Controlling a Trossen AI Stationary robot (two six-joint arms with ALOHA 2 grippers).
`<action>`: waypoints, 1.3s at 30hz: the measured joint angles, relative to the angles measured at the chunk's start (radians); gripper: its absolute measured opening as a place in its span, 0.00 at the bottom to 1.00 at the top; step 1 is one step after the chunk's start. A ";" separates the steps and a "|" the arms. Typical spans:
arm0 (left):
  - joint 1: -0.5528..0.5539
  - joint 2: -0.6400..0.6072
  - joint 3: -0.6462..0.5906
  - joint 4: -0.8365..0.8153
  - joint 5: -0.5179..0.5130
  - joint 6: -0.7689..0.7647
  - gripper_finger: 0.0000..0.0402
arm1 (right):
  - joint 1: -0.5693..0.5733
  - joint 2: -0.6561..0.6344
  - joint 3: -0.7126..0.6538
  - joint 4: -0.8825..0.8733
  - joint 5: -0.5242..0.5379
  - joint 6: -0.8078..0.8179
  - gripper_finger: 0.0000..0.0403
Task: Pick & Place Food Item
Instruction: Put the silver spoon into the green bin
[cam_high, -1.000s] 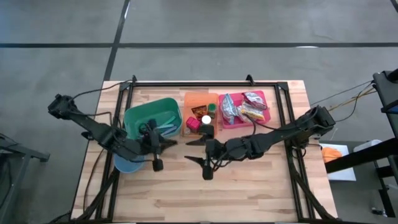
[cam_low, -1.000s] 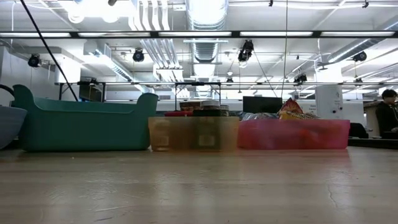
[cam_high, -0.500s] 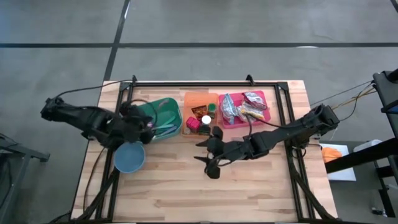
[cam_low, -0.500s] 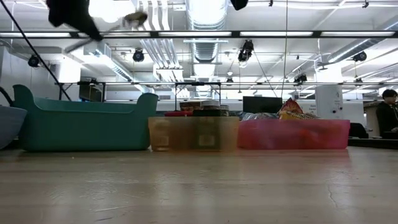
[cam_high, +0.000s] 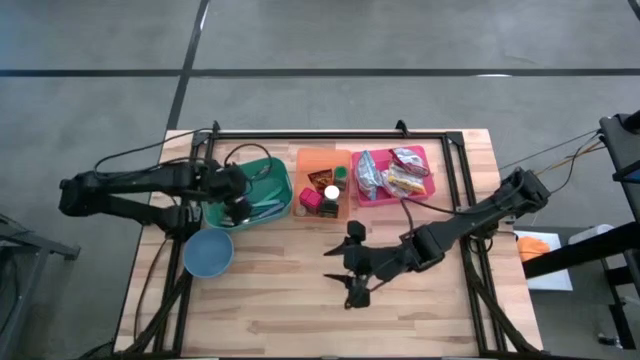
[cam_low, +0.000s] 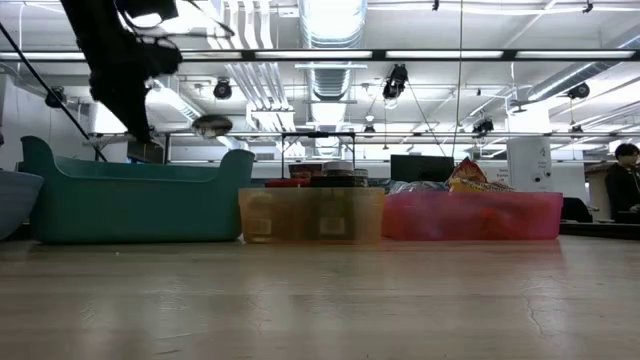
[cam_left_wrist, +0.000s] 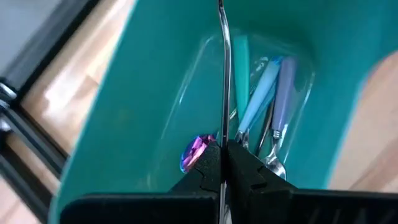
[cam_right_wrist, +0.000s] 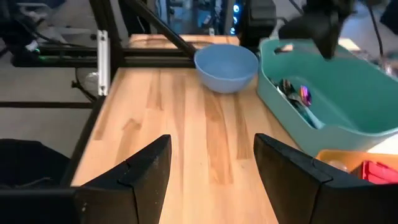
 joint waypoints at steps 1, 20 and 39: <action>0.023 0.011 -0.014 0.018 0.017 0.004 0.00 | 0.005 -0.007 0.000 0.001 0.000 -0.001 0.56; 0.087 0.275 -0.122 0.156 0.156 0.097 0.00 | 0.044 -0.015 0.000 -0.023 0.003 -0.042 0.56; 0.088 0.473 -0.126 0.237 0.180 0.104 0.00 | 0.044 -0.015 0.000 -0.043 0.001 -0.038 0.56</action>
